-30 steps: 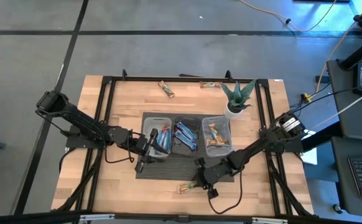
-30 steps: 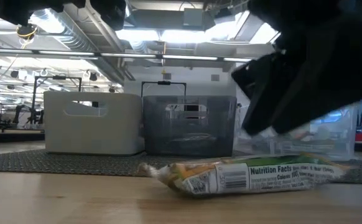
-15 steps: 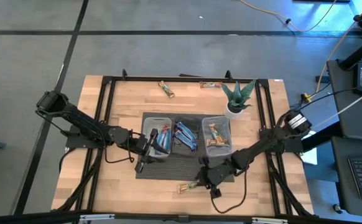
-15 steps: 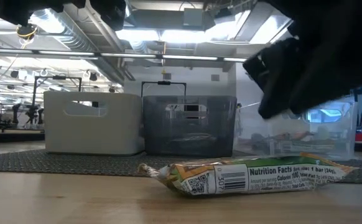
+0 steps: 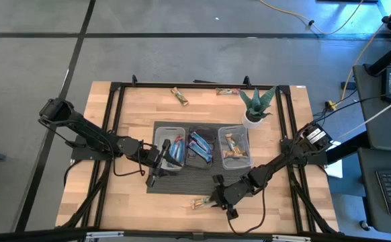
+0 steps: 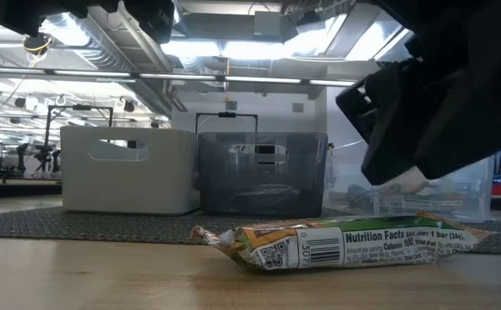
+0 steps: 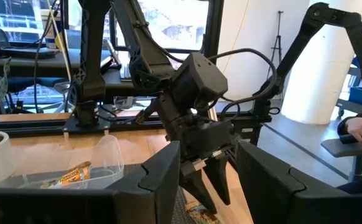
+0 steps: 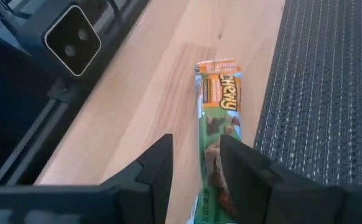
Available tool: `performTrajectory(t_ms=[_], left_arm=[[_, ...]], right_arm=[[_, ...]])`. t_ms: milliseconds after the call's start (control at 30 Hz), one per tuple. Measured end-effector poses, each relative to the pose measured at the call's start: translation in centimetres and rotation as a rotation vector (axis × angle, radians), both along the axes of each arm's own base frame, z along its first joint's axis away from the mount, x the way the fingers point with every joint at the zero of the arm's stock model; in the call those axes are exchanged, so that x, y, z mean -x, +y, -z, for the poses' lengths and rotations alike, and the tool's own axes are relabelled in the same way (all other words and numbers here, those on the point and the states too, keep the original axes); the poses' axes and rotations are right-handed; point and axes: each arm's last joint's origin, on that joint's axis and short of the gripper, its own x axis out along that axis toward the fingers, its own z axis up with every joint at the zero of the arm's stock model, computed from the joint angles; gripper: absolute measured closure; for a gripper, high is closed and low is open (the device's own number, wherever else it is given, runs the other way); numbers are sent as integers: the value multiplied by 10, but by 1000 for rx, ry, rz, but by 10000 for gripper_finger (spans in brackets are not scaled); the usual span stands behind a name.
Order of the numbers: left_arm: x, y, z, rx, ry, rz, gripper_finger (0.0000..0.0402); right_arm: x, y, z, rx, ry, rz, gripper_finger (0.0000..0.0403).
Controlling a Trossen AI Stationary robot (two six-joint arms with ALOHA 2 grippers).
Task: Pick and place Granola Bars by type
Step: Put the orange granola bar into the transparent bin
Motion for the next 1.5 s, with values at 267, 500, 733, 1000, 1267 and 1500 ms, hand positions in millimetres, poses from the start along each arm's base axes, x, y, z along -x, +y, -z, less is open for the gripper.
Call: performTrajectory(t_ms=[267, 500, 733, 1000, 1267, 1500], left_arm=[[0, 0, 0, -1, 3, 0, 253], [0, 0, 1, -2, 5, 0, 253], [0, 0, 1, -2, 5, 0, 253], [0, 0, 1, -4, 10, 0, 253], [0, 0, 1, -4, 11, 0, 253], [0, 0, 1, -4, 10, 0, 253]], right_arm=[[-2, 1, -3, -8, -43, 19, 196], [-3, 0, -3, -1, -50, 32, 151], [-7, 2, 16, 42, -58, 43, 152], [-9, 3, 31, 56, -50, 48, 183], [-9, 3, 34, 59, -42, 51, 230], [-9, 2, 35, 65, -36, 51, 284]])
